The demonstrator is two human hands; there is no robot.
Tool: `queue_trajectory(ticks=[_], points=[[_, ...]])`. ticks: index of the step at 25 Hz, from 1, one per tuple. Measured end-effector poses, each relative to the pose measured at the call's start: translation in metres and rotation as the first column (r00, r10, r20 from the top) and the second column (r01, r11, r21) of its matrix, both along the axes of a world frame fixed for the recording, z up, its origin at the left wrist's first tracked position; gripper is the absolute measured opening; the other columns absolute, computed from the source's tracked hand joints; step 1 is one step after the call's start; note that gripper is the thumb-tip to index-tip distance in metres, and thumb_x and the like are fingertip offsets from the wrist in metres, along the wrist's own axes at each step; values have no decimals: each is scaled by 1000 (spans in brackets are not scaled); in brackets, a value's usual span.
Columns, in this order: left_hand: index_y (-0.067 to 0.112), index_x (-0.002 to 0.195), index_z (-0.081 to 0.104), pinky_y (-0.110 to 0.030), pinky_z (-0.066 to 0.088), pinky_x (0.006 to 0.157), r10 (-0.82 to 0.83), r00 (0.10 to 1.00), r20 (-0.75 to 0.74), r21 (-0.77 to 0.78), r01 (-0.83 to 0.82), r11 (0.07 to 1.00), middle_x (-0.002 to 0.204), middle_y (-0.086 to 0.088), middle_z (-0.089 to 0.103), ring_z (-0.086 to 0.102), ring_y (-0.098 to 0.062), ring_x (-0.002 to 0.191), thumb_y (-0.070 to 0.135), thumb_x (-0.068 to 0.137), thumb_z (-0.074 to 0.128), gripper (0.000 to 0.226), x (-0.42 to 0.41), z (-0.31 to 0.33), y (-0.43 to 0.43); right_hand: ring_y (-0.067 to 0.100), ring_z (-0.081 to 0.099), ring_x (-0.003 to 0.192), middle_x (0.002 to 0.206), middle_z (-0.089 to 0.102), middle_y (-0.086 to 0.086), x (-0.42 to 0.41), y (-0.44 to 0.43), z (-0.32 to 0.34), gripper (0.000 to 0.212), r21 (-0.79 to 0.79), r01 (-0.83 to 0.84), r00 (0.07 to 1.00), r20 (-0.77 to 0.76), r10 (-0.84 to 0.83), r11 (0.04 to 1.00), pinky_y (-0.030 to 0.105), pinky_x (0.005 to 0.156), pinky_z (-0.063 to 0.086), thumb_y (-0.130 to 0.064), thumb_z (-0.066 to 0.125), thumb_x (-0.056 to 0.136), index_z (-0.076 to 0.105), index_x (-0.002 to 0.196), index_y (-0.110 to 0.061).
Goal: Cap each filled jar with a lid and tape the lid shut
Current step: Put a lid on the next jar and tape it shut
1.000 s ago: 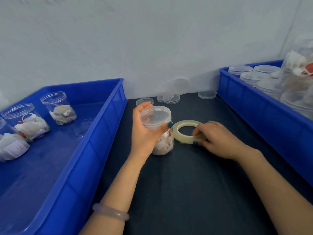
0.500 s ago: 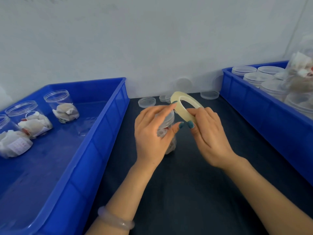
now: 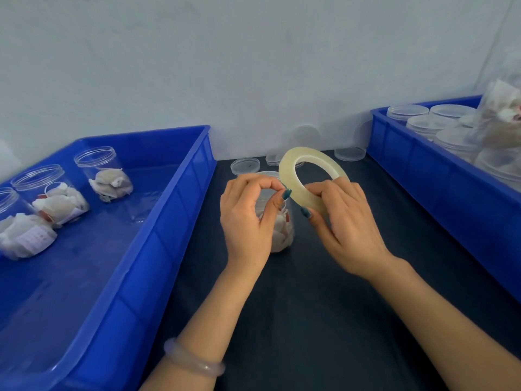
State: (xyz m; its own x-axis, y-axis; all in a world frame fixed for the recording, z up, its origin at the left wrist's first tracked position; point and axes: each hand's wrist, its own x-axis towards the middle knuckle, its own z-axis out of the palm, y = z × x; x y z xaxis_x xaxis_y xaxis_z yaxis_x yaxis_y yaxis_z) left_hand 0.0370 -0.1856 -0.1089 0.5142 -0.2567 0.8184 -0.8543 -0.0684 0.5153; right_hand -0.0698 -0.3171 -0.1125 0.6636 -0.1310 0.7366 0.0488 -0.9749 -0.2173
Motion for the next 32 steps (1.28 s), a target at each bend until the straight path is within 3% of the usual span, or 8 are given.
queue_trajectory(ticks=[5, 10, 14, 17, 21, 25, 29, 32], points=[[12, 95, 66, -38, 46, 87, 55, 992, 118, 101, -67, 993, 101, 4, 67, 61, -17, 98, 18, 93, 62, 8, -5, 0, 0, 15, 53, 73, 80, 63, -6, -2, -2, 4, 23, -87, 111, 991, 83, -104, 990, 29, 78, 26, -32, 53, 93, 65, 103, -15], [12, 93, 66, -28, 43, 85, 63, 983, 170, 133, -86, 987, 92, 7, 68, 57, -10, 89, 18, 92, 64, 7, -9, 3, 3, 13, 49, 77, 83, 57, -11, -1, 2, 4, 24, -80, 240, 968, 91, -233, 967, 33, 76, 18, -36, 47, 97, 62, 103, -19], [11, 90, 66, -24, 41, 80, 11, 970, 244, 138, -46, 989, 82, 4, 66, 52, -10, 79, 24, 91, 59, 16, -21, 8, 1, 18, 43, 77, 78, 43, -7, 0, -4, 4, 33, -84, 371, 928, 59, -367, 925, 33, 73, 14, -44, 36, 99, 49, 86, -17], [11, 91, 66, -19, 37, 80, 61, 971, 230, 83, -82, 993, 86, 11, 63, 46, -1, 81, 23, 90, 61, 13, -24, 12, 2, 17, 42, 72, 67, 47, -7, -4, -21, 9, 56, -70, 389, 921, 6, -390, 918, 33, 73, 13, -65, 33, 94, 50, 72, -16], [11, 94, 65, -18, 34, 81, 130, 967, 219, 92, -153, 984, 89, 10, 64, 46, 0, 80, 14, 90, 65, 5, -20, 13, 8, 19, 44, 64, 55, 45, -5, -10, -33, 12, 56, -122, 382, 919, 156, -362, 916, 35, 75, 18, -58, 45, 94, 46, 58, -16], [23, 90, 52, -24, 37, 64, 115, 993, 36, 108, -118, 987, 80, 23, 47, 38, -5, 63, 4, 87, 61, 20, -30, 9, 14, 21, 49, 74, 65, 53, -5, -9, -43, 2, 58, -148, 396, 916, 131, -379, 906, 37, 76, 19, -65, 31, 96, 49, 67, -19], [24, 76, 38, -20, 34, 59, 168, 971, -172, 45, -162, 986, 70, 10, 45, 41, -9, 61, -7, 89, 62, 41, -16, 0, 51, 22, 47, 74, 62, 50, -4, -12, -64, -2, 65, -53, 502, 865, 40, -500, 863, 38, 75, 19, -74, 27, 90, 49, 63, -20], [30, 81, 44, -27, 39, 55, 65, 961, -270, -31, -76, 997, 77, 12, 58, 47, -17, 61, 22, 95, 65, 27, -15, 4, 74, 22, 42, 71, 62, 46, 1, -15, -73, 4, 65, 29, 559, 825, 84, -559, 829, 38, 75, 18, -69, 26, 94, 47, 64, -16]])
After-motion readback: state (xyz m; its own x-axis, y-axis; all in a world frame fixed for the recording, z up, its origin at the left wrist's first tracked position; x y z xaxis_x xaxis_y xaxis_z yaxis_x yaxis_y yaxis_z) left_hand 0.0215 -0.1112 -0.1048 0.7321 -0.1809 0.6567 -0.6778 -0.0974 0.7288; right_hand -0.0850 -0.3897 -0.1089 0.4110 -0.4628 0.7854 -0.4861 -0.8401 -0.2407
